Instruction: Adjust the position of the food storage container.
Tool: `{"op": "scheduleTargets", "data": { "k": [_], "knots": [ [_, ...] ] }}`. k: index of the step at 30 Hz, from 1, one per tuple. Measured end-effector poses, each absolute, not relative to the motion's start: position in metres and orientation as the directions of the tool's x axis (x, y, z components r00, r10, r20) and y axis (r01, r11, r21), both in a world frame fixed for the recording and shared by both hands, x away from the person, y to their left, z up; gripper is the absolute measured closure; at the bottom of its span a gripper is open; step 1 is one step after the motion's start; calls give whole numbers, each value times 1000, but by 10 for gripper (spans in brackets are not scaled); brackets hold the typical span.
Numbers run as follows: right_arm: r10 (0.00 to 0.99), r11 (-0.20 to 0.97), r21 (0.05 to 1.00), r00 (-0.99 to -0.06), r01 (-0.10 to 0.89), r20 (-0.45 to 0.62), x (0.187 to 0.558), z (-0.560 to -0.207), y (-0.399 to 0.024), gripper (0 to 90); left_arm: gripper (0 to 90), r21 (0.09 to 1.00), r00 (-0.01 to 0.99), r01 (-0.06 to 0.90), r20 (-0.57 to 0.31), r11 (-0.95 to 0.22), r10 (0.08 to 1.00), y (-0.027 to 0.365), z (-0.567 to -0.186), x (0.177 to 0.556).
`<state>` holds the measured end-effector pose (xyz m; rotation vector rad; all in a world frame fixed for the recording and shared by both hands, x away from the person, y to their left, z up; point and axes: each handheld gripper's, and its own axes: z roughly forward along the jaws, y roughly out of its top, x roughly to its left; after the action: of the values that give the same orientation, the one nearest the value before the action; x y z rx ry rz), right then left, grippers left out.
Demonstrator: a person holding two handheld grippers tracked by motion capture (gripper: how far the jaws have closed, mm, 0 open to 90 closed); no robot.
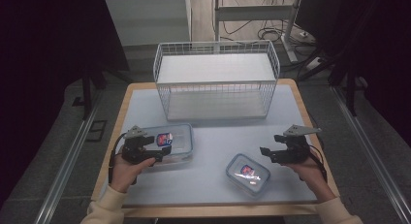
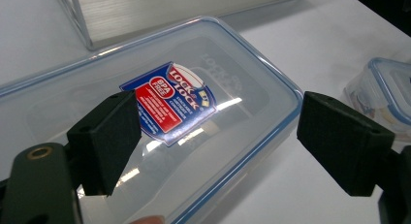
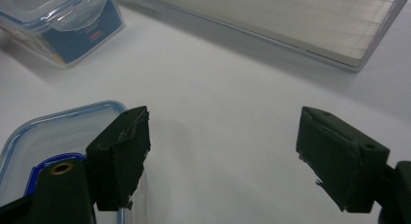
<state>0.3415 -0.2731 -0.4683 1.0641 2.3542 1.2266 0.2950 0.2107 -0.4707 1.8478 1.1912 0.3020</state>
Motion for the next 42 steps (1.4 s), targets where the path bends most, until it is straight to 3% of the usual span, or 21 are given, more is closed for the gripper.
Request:
{"op": "scheduleTargets", "data": {
  "k": [11, 14, 16, 23, 27, 36, 42],
  "knots": [
    [713, 367, 793, -694, 487, 95, 338, -469, -273, 215, 160, 801, 518, 585, -245, -131, 820, 217, -463, 292],
    [714, 365, 797, -695, 480, 92, 336, -467, -272, 217, 197, 809, 512, 579, -261, -104, 818, 224, -459, 290],
    [715, 366, 794, -693, 486, 94, 335, -467, -272, 217, 296, 803, 514, 590, -297, -80, 805, 232, -457, 291],
    [728, 359, 791, -679, 496, 95, 335, -467, -275, 217, 777, 800, 500, 591, -264, -102, 825, 254, -453, 293],
    [735, 360, 787, -672, 500, 91, 337, -468, -277, 217, 900, 786, 456, 610, -244, -100, 856, 271, -457, 294],
    [747, 358, 783, -659, 508, 87, 337, -467, -278, 217, 900, 727, 333, 684, -245, -54, 911, 315, -482, 301],
    [752, 369, 773, -654, 517, 79, 338, -470, -278, 218, 900, 680, 328, 731, -274, -59, 904, 320, -501, 304]
  ]
}}
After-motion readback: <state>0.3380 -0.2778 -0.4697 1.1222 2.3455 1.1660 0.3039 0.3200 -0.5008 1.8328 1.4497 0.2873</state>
